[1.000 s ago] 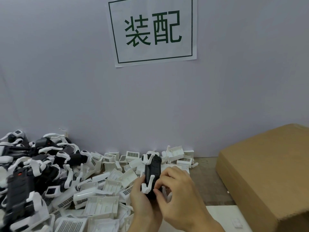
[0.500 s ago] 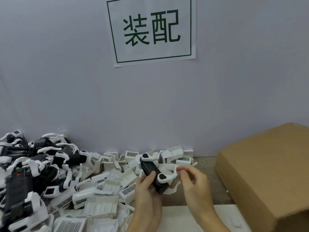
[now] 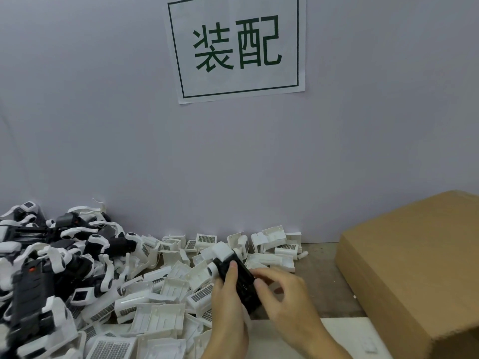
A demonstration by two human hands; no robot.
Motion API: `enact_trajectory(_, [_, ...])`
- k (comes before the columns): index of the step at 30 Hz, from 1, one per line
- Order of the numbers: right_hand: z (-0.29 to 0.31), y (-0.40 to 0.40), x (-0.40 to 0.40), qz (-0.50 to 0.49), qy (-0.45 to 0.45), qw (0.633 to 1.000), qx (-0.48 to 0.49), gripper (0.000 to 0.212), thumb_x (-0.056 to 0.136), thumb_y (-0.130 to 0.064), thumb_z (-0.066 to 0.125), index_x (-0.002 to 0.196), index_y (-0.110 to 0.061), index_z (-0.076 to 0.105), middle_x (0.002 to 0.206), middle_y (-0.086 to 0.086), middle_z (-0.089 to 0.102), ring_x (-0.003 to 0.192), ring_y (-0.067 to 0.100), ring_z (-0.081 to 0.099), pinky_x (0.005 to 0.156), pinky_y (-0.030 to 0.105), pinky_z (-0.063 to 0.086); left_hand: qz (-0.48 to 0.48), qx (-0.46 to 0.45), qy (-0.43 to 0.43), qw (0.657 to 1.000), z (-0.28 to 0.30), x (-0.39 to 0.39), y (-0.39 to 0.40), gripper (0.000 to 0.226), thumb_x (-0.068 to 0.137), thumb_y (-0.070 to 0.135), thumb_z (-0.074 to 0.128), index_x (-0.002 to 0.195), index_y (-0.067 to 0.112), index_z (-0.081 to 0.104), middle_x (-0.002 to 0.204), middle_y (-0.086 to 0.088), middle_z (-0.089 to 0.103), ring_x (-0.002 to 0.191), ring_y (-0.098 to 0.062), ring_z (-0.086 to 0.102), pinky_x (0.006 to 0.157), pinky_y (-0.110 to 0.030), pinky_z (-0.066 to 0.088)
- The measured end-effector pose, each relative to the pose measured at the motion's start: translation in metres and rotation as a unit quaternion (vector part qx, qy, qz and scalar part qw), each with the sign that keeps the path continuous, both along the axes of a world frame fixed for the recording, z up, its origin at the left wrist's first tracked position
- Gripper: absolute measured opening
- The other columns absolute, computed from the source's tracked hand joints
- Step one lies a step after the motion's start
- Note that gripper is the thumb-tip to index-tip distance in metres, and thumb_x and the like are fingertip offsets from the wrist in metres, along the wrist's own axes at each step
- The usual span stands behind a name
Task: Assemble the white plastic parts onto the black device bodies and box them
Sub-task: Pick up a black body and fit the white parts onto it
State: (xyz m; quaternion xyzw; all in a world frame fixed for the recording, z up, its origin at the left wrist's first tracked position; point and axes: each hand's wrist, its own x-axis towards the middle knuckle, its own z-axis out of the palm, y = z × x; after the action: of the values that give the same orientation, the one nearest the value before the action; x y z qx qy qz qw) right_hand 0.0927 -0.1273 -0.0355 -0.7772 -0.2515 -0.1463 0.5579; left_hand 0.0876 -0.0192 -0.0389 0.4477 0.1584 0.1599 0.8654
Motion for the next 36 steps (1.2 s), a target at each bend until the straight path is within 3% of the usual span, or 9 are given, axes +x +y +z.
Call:
enact_trajectory(4, [-0.003,-0.001,0.011,-0.086,0.113,0.986,0.087,0.029,0.099,-0.008,0.052,0.093,-0.026,0.074,0.098,-0.013,0.072,0.1,0.0,0.063,0.077,0.004,0.042,0.038,0.006,0.0,0.999,0.001,0.002,-0.001,0.016,0.1,0.029,0.057,0.104,0.015,0.064,0.083,-0.015,0.075,0.074,-0.028,0.072,0.072,-0.045,0.059])
enact_trajectory(6, [-0.01,-0.005,0.019,-0.127,0.094,0.987,-0.02,0.031,0.097,-0.005,0.048,0.101,-0.026,0.071,0.119,-0.016,0.062,0.121,0.004,0.052,0.094,0.009,0.037,0.058,-0.007,0.014,0.998,0.002,0.003,0.001,0.018,0.101,0.031,0.057,0.105,0.015,0.065,0.087,-0.017,0.074,0.078,-0.032,0.07,0.074,-0.046,0.057])
enact_trajectory(8, [-0.017,-0.008,0.024,-0.102,0.079,0.974,-0.187,0.045,0.094,-0.007,0.043,0.119,-0.038,0.065,0.144,-0.021,0.042,0.141,0.005,0.028,0.114,0.034,0.024,0.067,-0.024,0.017,0.997,0.002,0.003,0.002,0.019,0.1,0.03,0.057,0.102,0.014,0.065,0.083,-0.015,0.074,0.074,-0.03,0.07,0.07,-0.041,0.056])
enact_trajectory(11, [-0.024,-0.005,0.025,-0.022,0.096,0.948,-0.303,0.065,0.096,-0.018,0.036,0.14,-0.066,0.031,0.158,-0.031,0.013,0.149,0.005,0.001,0.114,0.05,0.006,0.052,-0.034,0.018,0.998,0.003,0.002,0.001,0.014,0.099,0.028,0.057,0.093,0.018,0.065,0.069,-0.01,0.072,0.061,-0.025,0.069,0.06,-0.038,0.056])
enact_trajectory(17, [-0.022,-0.008,0.028,-0.102,0.065,0.981,-0.148,0.024,0.098,-0.022,0.056,0.107,-0.042,0.068,0.113,-0.022,0.061,0.113,0.003,0.053,0.098,0.026,0.039,-0.006,-0.015,0.005,1.0,0.005,-0.003,-0.002,0.037,0.101,0.038,0.05,0.092,0.007,0.068,0.073,-0.014,0.072,0.06,-0.026,0.07,0.059,-0.035,0.056])
enact_trajectory(20, [-0.012,-0.016,0.029,-0.162,0.054,0.985,-0.009,0.017,0.093,-0.013,0.068,0.09,-0.028,0.074,0.094,-0.011,0.071,0.082,-0.001,0.061,0.067,0.004,0.042,-0.002,0.019,0.013,1.0,0.003,-0.003,-0.001,0.04,0.101,0.039,0.048,0.088,0.009,0.071,0.075,-0.012,0.074,0.063,-0.025,0.07,0.063,-0.036,0.054])
enact_trajectory(25, [0.034,-0.042,0.021,-0.066,0.089,0.987,-0.118,0.04,0.096,-0.003,0.055,0.103,-0.042,0.059,0.085,-0.002,0.061,0.079,0.012,0.057,0.067,0.014,0.045,-0.008,0.101,0.014,0.995,-0.003,0.003,-0.002,0.035,0.103,0.039,0.047,0.122,0.017,0.066,0.109,-0.014,0.074,0.1,-0.029,0.07,0.076,-0.041,0.057])
enact_trajectory(30, [0.075,-0.058,0.004,0.041,0.141,0.947,-0.285,0.037,0.092,-0.013,0.061,0.107,-0.047,0.062,0.079,-0.017,0.067,0.07,-0.007,0.058,0.065,0.012,0.043,-0.072,0.155,0.002,0.985,-0.012,0.007,-0.002,0.031,0.102,0.039,0.048,0.126,0.027,0.064,0.116,-0.008,0.073,0.108,-0.027,0.069,0.081,-0.038,0.057])
enact_trajectory(36, [0.046,-0.015,0.002,-0.015,-0.013,0.991,-0.132,0.029,0.1,-0.013,0.05,0.109,-0.038,0.06,0.083,-0.013,0.061,0.076,-0.001,0.057,0.068,0.015,0.044,-0.135,0.115,-0.054,0.983,-0.007,0.003,-0.011,0.037,0.1,0.037,0.046,0.108,0.018,0.077,0.109,-0.01,0.076,0.103,-0.019,0.073,0.078,-0.03,0.057])
